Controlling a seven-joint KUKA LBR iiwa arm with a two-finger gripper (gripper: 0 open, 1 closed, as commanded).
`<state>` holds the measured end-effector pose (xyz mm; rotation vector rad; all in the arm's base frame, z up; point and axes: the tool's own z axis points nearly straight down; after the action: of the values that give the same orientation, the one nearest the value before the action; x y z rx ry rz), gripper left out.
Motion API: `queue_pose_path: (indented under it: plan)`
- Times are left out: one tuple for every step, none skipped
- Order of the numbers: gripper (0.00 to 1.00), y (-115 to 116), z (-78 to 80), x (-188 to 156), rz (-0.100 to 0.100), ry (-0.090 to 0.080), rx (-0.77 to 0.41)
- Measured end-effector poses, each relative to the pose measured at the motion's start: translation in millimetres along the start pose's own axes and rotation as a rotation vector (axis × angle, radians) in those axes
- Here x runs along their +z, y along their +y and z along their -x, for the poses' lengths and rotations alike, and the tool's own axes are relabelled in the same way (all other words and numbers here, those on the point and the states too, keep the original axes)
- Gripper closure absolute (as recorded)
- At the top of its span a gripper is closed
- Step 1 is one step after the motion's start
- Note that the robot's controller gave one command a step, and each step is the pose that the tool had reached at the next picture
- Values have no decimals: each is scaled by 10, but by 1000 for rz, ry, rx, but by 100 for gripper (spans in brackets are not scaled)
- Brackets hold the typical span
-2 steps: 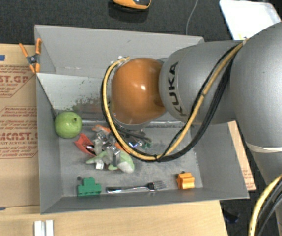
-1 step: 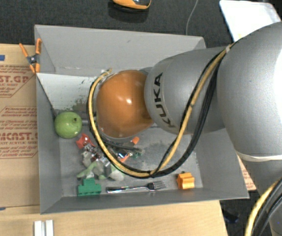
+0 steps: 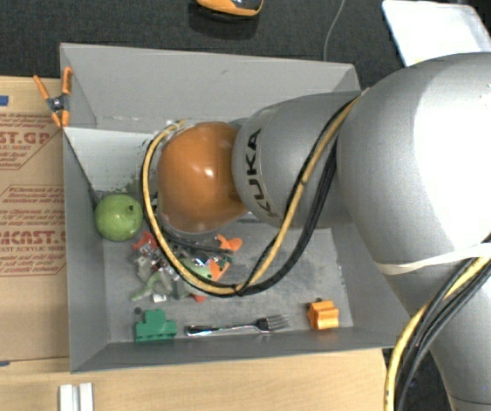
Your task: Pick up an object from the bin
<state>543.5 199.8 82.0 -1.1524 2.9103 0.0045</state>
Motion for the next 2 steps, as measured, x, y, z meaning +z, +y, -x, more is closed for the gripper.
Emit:
queue_pose_path:
  plan:
    - [100, -49, 14, -573, 3, 4, -20]
    - [100, -62, -187, -1506, 7, 9, -12]
